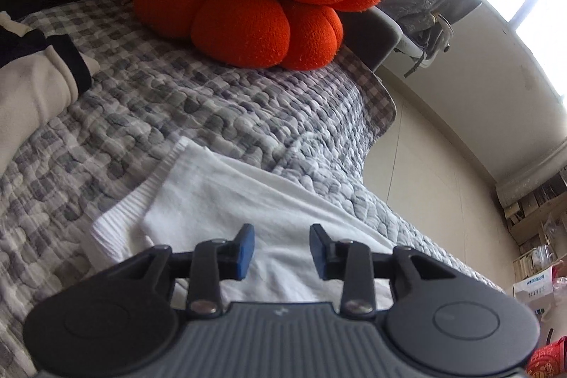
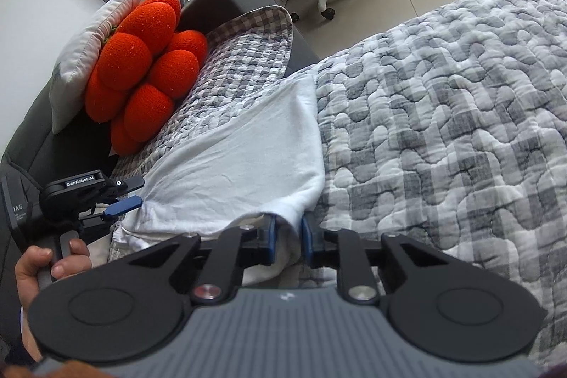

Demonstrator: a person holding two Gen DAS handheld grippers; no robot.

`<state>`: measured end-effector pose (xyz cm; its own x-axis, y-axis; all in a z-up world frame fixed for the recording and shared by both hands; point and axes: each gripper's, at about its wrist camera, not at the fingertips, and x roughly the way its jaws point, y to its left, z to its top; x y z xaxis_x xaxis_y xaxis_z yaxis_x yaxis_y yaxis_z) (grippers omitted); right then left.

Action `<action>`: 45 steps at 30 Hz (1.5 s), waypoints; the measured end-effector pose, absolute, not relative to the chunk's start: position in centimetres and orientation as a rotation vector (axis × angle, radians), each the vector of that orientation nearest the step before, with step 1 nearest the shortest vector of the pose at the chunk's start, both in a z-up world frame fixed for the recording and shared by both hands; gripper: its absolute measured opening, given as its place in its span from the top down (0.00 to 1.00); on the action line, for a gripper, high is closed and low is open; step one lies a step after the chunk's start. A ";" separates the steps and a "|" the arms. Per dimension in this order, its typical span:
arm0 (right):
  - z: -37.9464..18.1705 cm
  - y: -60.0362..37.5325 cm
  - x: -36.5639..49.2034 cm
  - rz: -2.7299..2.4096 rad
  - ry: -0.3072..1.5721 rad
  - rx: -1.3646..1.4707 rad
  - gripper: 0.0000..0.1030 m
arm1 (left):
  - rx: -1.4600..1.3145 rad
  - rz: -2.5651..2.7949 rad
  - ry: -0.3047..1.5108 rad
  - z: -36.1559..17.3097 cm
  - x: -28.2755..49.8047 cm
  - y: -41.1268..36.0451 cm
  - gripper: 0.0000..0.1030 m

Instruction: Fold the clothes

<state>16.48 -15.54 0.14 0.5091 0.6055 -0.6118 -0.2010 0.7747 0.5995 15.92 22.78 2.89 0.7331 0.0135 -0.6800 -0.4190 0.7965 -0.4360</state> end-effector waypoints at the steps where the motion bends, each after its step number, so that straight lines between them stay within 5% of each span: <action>1: 0.1 -15.5 16.5 0.509 0.917 0.494 0.79 | -0.619 0.266 0.710 2.9 15.6 23.4 0.63; 21: 0.1 -15.0 16.7 0.492 0.940 0.462 0.78 | -0.637 0.393 0.684 3.4 11.5 28.1 0.59; 25: 0.1 -14.8 16.7 0.492 0.938 0.442 0.78 | -0.489 0.476 0.864 1.3 13.1 26.7 0.61; 36: 0.2 -14.4 16.4 0.496 0.928 0.403 0.77 | -0.440 0.527 0.878 1.1 13.0 26.6 0.56; 45: 0.4 -15.9 16.5 0.487 0.927 0.457 0.62 | -0.273 0.516 0.756 6.0 11.1 22.8 0.59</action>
